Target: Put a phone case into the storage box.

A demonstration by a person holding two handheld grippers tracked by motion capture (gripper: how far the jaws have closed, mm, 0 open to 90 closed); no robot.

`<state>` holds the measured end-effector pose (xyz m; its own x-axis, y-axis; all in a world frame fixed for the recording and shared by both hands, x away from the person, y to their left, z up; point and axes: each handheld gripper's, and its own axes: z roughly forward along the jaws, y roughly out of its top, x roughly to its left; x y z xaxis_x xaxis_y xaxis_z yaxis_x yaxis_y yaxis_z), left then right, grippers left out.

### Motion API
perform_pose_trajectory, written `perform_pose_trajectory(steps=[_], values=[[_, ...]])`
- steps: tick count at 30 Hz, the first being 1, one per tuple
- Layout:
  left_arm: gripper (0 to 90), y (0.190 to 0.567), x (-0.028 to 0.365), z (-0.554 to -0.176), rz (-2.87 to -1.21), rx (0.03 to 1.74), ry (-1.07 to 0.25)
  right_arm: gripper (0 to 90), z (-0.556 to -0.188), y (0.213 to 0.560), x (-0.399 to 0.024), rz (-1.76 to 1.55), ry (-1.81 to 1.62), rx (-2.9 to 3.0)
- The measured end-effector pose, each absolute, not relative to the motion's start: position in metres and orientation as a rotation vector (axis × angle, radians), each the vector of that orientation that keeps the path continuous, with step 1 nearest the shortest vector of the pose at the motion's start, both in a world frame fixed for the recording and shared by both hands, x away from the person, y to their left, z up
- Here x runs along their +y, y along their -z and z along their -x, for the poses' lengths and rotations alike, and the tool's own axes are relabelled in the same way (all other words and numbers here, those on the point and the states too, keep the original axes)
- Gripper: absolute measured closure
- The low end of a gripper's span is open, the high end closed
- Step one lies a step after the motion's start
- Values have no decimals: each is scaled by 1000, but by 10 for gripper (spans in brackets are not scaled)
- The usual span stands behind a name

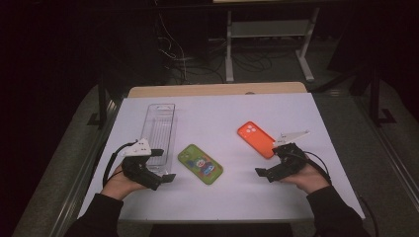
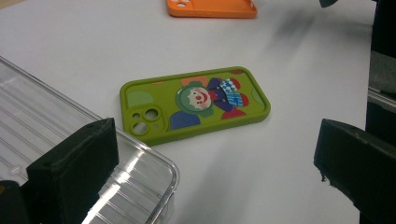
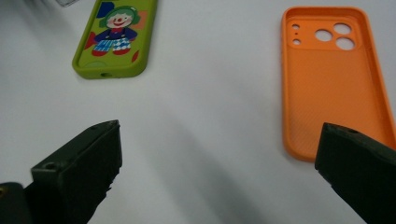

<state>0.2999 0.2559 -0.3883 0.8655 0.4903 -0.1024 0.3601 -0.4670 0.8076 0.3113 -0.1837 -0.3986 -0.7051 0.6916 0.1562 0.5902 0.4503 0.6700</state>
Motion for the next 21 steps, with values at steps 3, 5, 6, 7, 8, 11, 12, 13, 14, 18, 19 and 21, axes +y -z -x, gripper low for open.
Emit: perform_pose_trajectory(steps=[3, 5, 6, 7, 8, 11, 12, 13, 14, 18, 19, 21], values=[[0, 388, 256, -300, -2102, 615, -179, 0, -319, 397, -183, -1142, -1088, 2544], [0, 388, 256, -301, -2108, 615, -182, 0, -324, 395, -183, -1156, -1078, 2539], [0, 389, 256, -301, -2106, 619, -179, 0, -326, 395, -182, -1151, -1080, 2537], [0, 388, 256, -301, -2106, 619, -179, 0, -329, 394, -182, -1152, -1074, 2532], [0, 388, 256, -301, -2106, 619, -179, 0, -332, 393, -182, -1157, -1063, 2527], [0, 388, 256, -301, -2112, 606, -185, 0, -340, 390, -181, -1163, -1047, 2509], [0, 388, 256, -301, -2112, 606, -185, 0, -340, 390, -181, -1163, -1047, 2509], [0, 388, 256, -301, -2104, 611, -182, 0, -347, 389, -181, -1161, -1037, 2497], [0, 388, 255, -301, -2089, 620, -177, 0, -349, 388, -181, -1165, -1029, 2499], [0, 388, 255, -301, -2090, 620, -177, 0, -361, 387, -180, -1190, -1001, 2494], [0, 388, 255, -301, -2090, 620, -177, 0, -364, 387, -179, -1183, -994, 2493], [0, 388, 255, -301, -2089, 620, -177, 0, -366, 387, -179, -1179, -986, 2493]])
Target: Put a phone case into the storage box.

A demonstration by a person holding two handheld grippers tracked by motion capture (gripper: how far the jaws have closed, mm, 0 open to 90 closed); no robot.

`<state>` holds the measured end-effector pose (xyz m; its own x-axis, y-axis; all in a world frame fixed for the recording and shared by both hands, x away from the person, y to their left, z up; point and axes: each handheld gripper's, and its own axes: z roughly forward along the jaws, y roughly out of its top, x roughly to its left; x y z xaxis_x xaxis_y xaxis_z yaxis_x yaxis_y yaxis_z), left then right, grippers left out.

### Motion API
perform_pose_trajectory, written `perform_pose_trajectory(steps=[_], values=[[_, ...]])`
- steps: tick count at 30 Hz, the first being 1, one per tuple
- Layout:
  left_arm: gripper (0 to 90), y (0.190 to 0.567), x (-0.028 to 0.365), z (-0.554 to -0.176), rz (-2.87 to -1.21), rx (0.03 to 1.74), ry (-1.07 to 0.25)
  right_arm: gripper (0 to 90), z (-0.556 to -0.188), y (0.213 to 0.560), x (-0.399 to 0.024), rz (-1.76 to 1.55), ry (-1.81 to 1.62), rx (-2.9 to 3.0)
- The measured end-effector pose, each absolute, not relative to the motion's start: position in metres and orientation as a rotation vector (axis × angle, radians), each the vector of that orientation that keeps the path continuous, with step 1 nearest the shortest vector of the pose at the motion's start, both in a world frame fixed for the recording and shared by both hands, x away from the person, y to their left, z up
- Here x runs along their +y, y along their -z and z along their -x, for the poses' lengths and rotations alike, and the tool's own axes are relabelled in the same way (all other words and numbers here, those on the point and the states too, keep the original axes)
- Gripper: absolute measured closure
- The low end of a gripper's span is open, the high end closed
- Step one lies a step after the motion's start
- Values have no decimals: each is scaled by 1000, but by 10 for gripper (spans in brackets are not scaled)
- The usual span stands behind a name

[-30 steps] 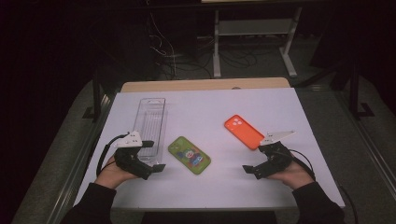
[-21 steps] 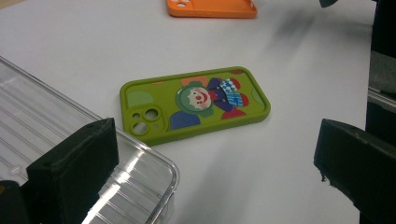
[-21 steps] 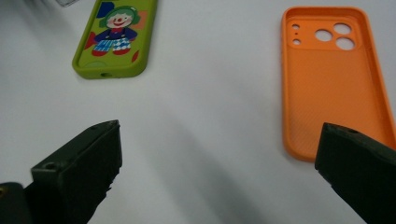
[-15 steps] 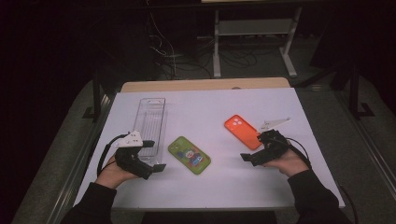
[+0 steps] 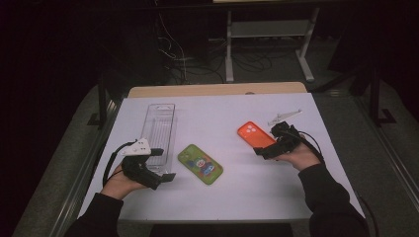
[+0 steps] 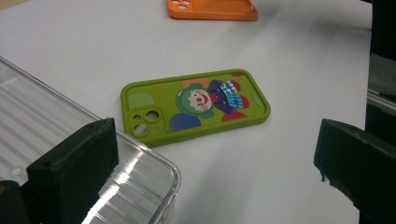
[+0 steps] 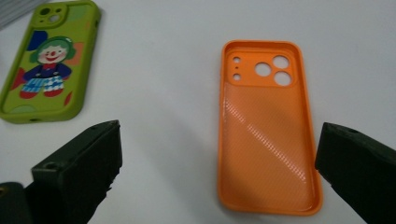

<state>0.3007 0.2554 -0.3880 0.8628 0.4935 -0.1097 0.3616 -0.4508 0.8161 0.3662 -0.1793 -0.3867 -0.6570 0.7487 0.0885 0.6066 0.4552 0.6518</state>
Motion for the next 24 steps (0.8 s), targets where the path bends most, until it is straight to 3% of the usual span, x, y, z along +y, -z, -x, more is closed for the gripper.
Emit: perform_pose_trajectory(steps=[24], values=[[0, 387, 255, -301, -2083, 623, -167, 19, -418, 408, -173, -1295, -896, 2531]])
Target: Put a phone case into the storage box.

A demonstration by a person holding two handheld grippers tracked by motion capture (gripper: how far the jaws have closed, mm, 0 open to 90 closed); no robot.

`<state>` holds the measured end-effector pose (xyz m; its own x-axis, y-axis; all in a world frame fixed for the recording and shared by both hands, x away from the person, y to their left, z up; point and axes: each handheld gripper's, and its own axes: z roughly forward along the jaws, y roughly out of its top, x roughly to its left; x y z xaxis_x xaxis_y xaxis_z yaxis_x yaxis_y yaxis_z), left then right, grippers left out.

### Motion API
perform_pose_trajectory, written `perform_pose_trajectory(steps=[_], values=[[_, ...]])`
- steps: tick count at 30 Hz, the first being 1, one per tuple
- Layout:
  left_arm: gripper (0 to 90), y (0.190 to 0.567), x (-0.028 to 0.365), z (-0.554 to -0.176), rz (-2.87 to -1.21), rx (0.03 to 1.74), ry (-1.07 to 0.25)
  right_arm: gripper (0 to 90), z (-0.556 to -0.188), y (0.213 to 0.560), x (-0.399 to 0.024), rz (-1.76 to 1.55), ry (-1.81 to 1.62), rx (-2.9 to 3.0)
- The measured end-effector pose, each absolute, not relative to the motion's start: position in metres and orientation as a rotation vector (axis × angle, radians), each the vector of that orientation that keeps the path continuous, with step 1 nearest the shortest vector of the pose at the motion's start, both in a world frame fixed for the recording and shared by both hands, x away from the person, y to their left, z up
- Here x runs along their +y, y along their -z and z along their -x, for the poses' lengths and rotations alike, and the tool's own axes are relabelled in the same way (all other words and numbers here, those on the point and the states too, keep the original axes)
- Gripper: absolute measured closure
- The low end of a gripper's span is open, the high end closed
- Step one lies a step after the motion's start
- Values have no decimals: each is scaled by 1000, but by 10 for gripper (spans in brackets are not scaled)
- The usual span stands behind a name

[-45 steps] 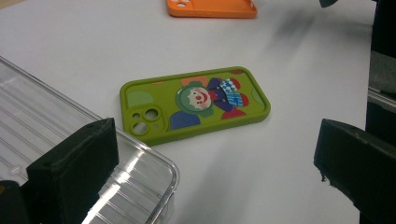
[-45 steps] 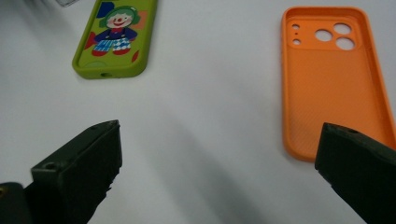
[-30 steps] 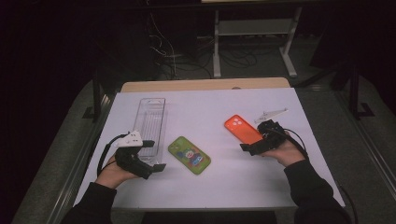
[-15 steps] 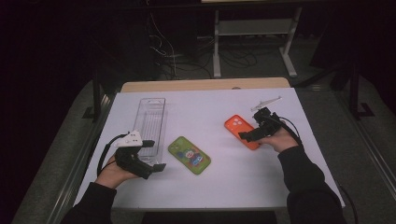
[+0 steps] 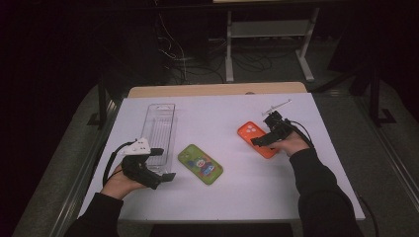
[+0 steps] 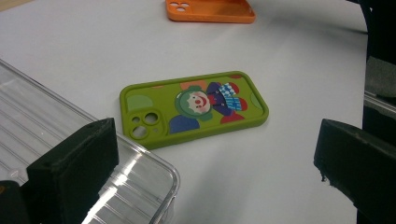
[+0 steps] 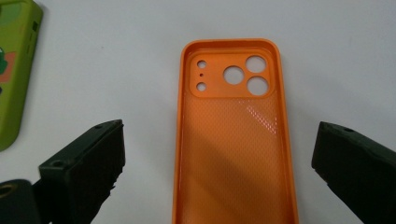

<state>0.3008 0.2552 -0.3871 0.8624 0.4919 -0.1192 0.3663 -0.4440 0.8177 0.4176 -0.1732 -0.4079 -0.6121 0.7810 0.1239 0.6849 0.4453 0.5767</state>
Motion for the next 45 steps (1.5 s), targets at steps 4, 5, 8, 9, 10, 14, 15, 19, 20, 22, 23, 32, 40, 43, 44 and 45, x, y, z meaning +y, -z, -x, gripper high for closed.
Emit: perform_pose_trajectory(steps=[4, 5, 8, 9, 10, 14, 15, 19, 20, 22, 23, 32, 40, 43, 44, 45], values=[[0, 387, 255, -301, -2081, 622, -166, 19, -424, 411, -171, -1285, -868, 2545], [0, 387, 255, -301, -2081, 619, -168, 20, -425, 411, -170, -1308, -864, 2547], [0, 387, 256, -302, -2083, 614, -171, 38, -430, 414, -169, -1318, -842, 2565], [0, 387, 256, -301, -2083, 617, -170, 38, -432, 417, -169, -1310, -830, 2576], [0, 387, 256, -302, -2082, 617, -170, 38, -432, 420, -168, -1323, -811, 2583], [0, 387, 256, -301, -2083, 617, -169, 41, -434, 427, -166, -1314, -758, 2606], [0, 387, 256, -301, -2081, 618, -167, 43, -434, 428, -165, -1318, -745, 2611], [0, 386, 256, -301, -2083, 616, -170, 50, -435, 432, -162, -1307, -716, 2624], [0, 386, 256, -301, -2081, 620, -169, 54, -435, 432, -161, -1298, -703, 2633], [0, 386, 256, -301, -2081, 618, -170, 63, -435, 434, -160, -1291, -678, 2634], [0, 386, 256, -301, -2082, 615, -171, 67, -435, 435, -160, -1285, -666, 2640], [0, 386, 256, -301, -2084, 616, -171, 124, -434, 437, -159, -1263, -614, 2635], [0, 387, 256, -301, -2080, 621, -165, 142, -434, 437, -159, -1261, -608, 2638], [0, 387, 256, -301, -2082, 619, -165, 147, -434, 437, -158, -1272, -600, 2639], [0, 387, 256, -301, -2083, 618, -164, 148, -434, 437, -158, -1273, -600, 2640], [0, 387, 256, -302, -2083, 617, -163, 149, -434, 437, -158, -1273, -600, 2640]])
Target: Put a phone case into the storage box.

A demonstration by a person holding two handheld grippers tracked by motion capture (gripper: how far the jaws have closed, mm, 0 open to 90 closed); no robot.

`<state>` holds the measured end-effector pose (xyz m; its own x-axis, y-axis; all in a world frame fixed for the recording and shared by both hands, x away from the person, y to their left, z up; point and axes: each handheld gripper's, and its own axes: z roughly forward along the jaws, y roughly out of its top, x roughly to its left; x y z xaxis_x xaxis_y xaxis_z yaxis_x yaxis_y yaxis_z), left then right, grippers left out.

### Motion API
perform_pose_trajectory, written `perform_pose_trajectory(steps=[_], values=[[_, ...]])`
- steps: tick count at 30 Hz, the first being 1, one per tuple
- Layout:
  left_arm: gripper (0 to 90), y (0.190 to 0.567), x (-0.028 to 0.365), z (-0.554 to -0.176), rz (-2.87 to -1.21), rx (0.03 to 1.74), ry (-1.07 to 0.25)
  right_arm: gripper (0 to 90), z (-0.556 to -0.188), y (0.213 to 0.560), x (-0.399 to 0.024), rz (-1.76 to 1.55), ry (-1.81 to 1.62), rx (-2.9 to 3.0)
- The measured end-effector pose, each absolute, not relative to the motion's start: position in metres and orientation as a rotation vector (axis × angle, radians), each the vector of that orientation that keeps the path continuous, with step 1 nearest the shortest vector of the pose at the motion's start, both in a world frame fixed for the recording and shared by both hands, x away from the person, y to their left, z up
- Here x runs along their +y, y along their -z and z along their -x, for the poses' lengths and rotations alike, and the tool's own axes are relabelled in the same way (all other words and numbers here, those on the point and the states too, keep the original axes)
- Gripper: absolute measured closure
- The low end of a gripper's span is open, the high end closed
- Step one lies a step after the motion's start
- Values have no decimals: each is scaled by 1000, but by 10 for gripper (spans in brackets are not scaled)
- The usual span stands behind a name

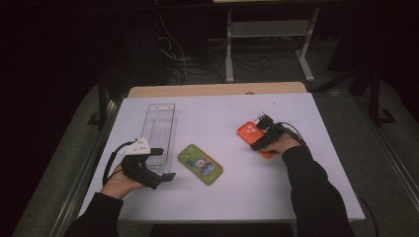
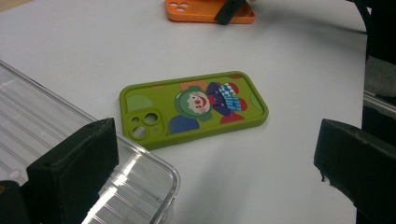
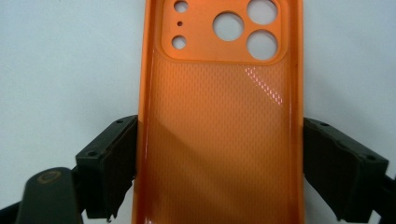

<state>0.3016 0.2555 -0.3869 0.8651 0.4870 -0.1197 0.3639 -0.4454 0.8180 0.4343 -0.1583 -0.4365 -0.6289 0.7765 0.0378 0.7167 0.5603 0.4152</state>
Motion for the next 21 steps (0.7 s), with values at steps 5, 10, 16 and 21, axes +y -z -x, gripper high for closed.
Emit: perform_pose_trajectory(steps=[5, 10, 16, 21], values=[[0, 384, 254, -304, -2104, 605, -165, 150, -434, 436, -159, -1260, -607, 2639], [0, 377, 248, -309, -2125, 573, -163, 150, -435, 435, -163, -1216, -620, 2690], [0, 368, 228, -317, -2154, 518, -141, 150, -429, 429, -165, -1105, -600, 2770], [0, 362, 203, -329, -2178, 464, -131, 150, -420, 421, -161, -1011, -628, 2815]])
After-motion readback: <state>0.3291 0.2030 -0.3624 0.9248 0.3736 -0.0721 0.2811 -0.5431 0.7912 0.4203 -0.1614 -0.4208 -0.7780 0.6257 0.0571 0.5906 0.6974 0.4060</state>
